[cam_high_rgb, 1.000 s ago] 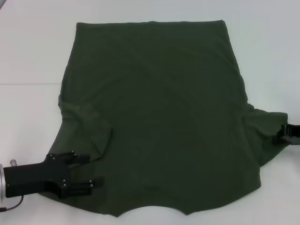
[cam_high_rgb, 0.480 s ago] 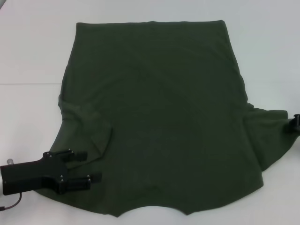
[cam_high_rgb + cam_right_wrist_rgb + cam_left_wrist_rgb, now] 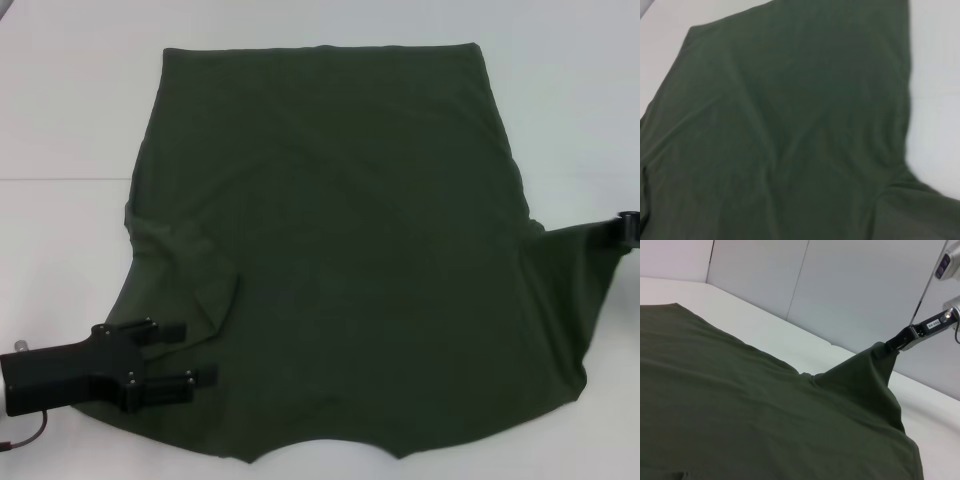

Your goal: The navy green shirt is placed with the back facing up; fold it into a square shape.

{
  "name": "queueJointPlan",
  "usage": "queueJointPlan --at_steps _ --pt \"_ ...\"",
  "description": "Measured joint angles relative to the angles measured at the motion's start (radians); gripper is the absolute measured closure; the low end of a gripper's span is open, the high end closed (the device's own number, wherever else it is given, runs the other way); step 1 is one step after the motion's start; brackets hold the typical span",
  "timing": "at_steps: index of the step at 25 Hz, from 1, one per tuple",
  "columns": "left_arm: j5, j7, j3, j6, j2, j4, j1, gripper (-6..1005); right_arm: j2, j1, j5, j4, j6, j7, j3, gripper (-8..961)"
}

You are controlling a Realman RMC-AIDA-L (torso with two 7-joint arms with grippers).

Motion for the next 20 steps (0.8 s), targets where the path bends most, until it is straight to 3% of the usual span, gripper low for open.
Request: queueJointPlan --at_steps 12,20 --pt "0.005 -0.011 -0.001 -0.004 0.0 0.0 0.0 137 0.043 0.08 -0.01 -0.003 0.0 -0.004 -0.203 885" --pt "0.008 -0.014 0.0 -0.006 -0.002 0.0 0.005 137 0.084 0.115 -0.085 0.004 0.023 0.002 -0.23 873"
